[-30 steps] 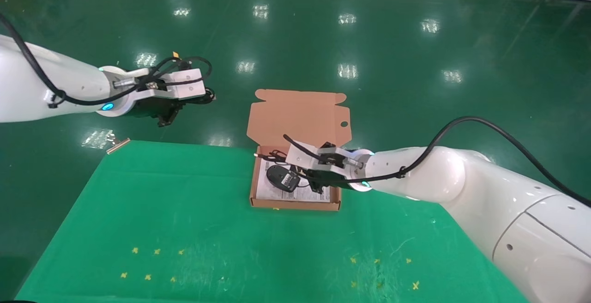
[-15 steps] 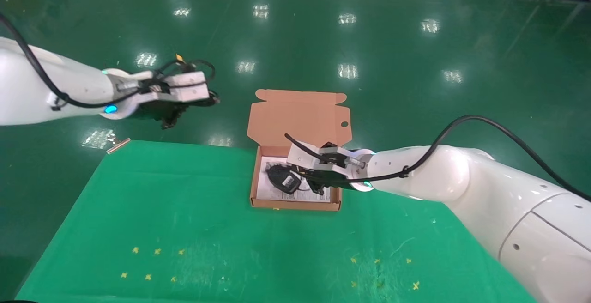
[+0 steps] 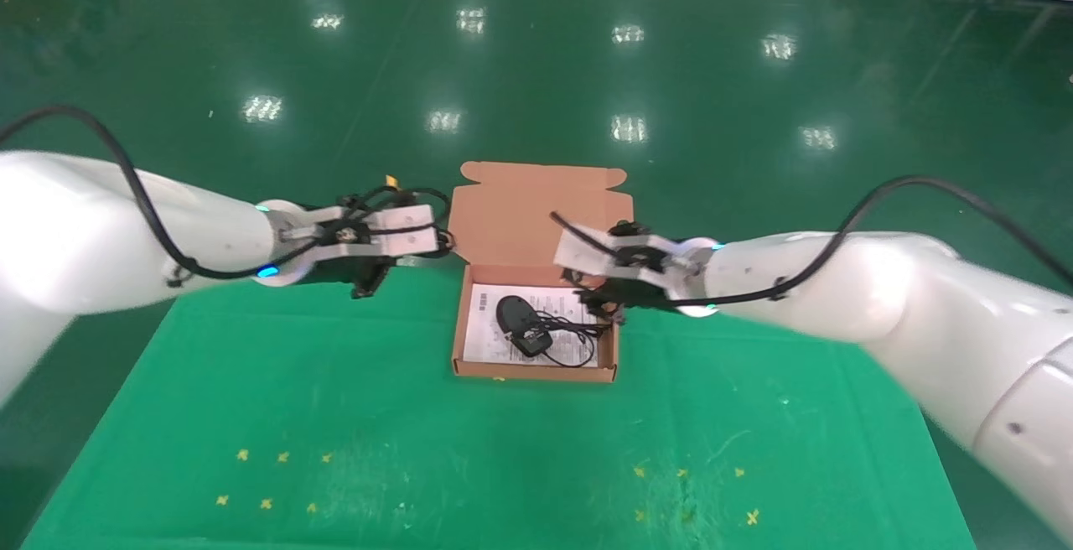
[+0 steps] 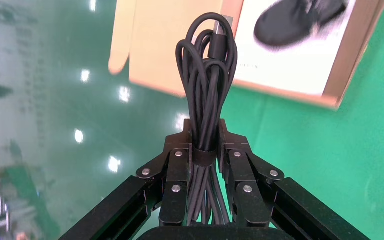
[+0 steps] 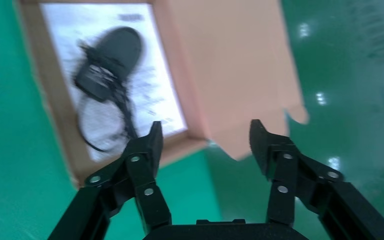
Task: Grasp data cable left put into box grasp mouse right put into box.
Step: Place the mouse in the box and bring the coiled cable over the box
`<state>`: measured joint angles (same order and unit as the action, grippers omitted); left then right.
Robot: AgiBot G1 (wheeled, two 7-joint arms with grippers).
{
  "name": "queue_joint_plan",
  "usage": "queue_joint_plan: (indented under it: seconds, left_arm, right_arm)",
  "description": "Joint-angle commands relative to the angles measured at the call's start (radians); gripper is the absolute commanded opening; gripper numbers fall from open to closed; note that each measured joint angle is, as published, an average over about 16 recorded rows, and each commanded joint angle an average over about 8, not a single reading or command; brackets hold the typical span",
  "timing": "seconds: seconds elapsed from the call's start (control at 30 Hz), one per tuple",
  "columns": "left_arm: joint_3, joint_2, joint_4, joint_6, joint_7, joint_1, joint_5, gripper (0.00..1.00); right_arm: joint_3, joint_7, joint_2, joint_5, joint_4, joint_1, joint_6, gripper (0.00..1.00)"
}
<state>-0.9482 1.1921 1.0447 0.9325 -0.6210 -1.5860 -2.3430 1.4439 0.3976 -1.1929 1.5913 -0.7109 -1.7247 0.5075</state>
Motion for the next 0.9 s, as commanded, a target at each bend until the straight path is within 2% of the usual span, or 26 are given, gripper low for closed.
queue_joint_plan:
  seconds: [0.03, 0.5, 0.87, 0.9]
  left_arm:
    - [-0.002, 0.010, 0.005, -0.021, 0.006, 0.016, 0.003, 0.00]
    - [-0.040, 0.152, -0.141, -0.207, 0.110, 0.073, 0.046, 0.00]
    - [-0.170, 0.179, -0.221, -0.328, 0.137, 0.061, 0.139, 0.00]
    - [-0.183, 0.179, -0.225, -0.335, 0.134, 0.057, 0.151, 0.03]
  right_arm:
    - [0.004, 0.016, 0.029, 0.013, -0.025, -0.011, -0.002, 1.00]
    - [0.055, 0.267, 0.277, 0.194, -0.354, -0.080, 0.065, 1.00]
    - [0.066, 0.519, 0.401, 0.394, -0.586, -0.116, 0.149, 1.00]
    - [0.066, 0.538, 0.405, 0.411, -0.598, -0.116, 0.155, 1.00]
